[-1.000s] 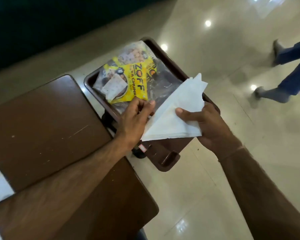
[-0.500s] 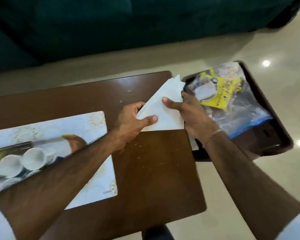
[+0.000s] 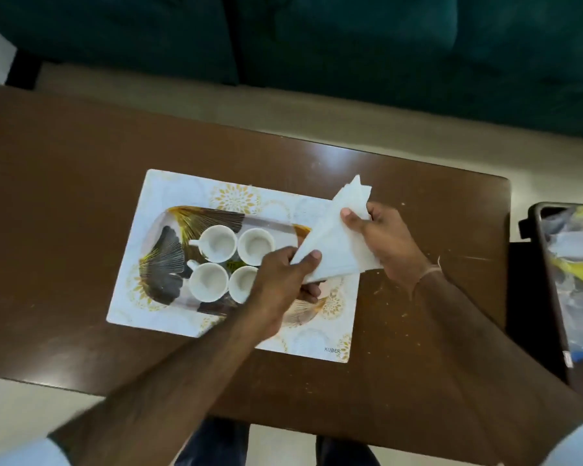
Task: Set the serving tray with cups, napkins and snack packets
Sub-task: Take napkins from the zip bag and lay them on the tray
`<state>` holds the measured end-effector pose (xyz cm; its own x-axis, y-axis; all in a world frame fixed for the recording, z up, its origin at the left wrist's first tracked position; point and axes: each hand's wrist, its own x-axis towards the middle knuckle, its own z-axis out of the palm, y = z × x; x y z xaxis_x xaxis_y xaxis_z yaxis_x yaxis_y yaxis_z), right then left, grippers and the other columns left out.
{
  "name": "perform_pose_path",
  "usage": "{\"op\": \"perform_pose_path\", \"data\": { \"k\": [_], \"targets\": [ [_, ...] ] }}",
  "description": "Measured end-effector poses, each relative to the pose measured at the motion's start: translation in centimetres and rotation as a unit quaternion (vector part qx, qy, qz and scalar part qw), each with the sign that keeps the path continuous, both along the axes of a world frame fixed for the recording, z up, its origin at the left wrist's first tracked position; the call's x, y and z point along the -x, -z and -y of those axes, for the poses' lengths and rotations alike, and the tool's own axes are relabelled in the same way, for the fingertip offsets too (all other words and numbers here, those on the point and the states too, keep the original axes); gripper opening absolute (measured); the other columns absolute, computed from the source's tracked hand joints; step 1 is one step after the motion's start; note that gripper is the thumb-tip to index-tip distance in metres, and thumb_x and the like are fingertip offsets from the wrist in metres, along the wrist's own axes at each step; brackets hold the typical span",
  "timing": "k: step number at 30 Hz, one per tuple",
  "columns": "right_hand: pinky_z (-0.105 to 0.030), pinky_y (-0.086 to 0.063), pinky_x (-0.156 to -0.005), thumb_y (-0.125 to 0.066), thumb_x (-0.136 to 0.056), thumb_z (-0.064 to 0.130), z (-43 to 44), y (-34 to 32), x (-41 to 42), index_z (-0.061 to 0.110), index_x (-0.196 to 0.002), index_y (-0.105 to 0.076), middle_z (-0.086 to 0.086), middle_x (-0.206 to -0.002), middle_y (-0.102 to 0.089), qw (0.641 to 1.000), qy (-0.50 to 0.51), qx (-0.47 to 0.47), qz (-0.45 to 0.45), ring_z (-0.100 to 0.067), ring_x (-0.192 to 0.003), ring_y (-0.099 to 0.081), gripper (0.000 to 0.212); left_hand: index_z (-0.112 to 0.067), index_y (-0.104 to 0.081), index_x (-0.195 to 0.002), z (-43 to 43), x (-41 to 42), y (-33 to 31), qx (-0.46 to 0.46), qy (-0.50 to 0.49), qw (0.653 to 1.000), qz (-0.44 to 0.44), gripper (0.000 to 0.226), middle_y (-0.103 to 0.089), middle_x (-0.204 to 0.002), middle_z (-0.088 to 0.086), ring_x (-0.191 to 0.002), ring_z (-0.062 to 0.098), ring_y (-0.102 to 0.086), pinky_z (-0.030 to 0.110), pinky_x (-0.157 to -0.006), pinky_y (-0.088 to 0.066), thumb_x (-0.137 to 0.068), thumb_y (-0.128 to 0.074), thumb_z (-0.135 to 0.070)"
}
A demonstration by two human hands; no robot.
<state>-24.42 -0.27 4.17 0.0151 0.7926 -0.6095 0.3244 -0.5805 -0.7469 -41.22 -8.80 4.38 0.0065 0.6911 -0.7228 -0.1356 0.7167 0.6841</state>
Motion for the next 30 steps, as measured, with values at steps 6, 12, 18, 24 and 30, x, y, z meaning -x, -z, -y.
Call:
{"op": "perform_pose_path", "data": {
  "k": [6, 12, 18, 24, 30],
  "targets": [
    [-0.035, -0.06, -0.073, -0.068, -0.091, 0.04, 4.3, 2.9, 1.2, 0.017, -0.095, -0.069, 0.007, -0.092, -0.077, 0.991, -0.092, 0.028, 0.097, -0.015, -0.082, -0.074, 0.024, -0.014, -0.067, -0.104, 7.5, 0.0, 1.7, 0.069, -0.013, 0.997, 0.04, 0.021, -0.075, -0.075, 0.009, -0.053, 0.018, -0.064, 0.031, -0.051, -0.055, -0.096, -0.061, -0.034],
    [-0.029, -0.05, -0.063, -0.068, -0.092, 0.037, 8.9, 5.1, 0.7, 0.016, -0.095, -0.065, 0.003, -0.094, -0.072, 0.983, -0.081, 0.055, 0.154, -0.017, -0.083, -0.068, 0.021, -0.015, -0.069, -0.098, 10.8, 0.7, 3.5, 0.15, -0.087, 0.985, 0.014, 0.019, -0.075, -0.073, 0.011, -0.054, 0.02, -0.065, 0.032, -0.053, -0.057, -0.093, -0.067, -0.033],
    [-0.038, -0.056, -0.079, -0.07, -0.09, 0.036, 11.5, 6.0, 1.1, 0.012, -0.112, -0.066, -0.003, -0.104, -0.072, 0.984, -0.034, 0.06, 0.163, -0.024, -0.095, -0.068, 0.033, -0.011, -0.07, -0.095, 11.8, 2.0, 5.2, 0.146, -0.154, 0.976, -0.04, 0.027, -0.074, -0.069, 0.011, -0.056, 0.023, -0.069, 0.032, -0.053, -0.057, -0.086, -0.074, -0.036],
    [-0.026, -0.049, -0.072, -0.07, -0.089, 0.04, 12.6, 6.2, 2.0, 0.015, -0.118, -0.062, 0.007, -0.1, -0.068, 0.986, -0.022, 0.055, 0.158, -0.019, -0.097, -0.066, 0.04, -0.012, -0.07, -0.088, 11.6, 2.9, 6.2, 0.145, -0.159, 0.969, -0.125, 0.034, -0.073, -0.062, 0.005, -0.049, 0.019, -0.068, 0.032, -0.049, -0.057, -0.081, -0.076, -0.044],
    [-0.041, -0.059, -0.082, -0.073, -0.086, 0.043, 12.9, 6.3, 2.3, 0.018, -0.131, -0.041, 0.01, -0.109, -0.058, 0.986, -0.015, 0.076, 0.148, -0.019, -0.103, -0.06, 0.061, -0.013, -0.059, -0.056, 11.7, 4.8, 6.3, 0.135, -0.043, 0.945, -0.296, 0.062, -0.063, -0.045, 0.001, -0.04, 0.012, -0.058, 0.027, -0.046, -0.047, -0.074, -0.064, -0.073]
  ]
}}
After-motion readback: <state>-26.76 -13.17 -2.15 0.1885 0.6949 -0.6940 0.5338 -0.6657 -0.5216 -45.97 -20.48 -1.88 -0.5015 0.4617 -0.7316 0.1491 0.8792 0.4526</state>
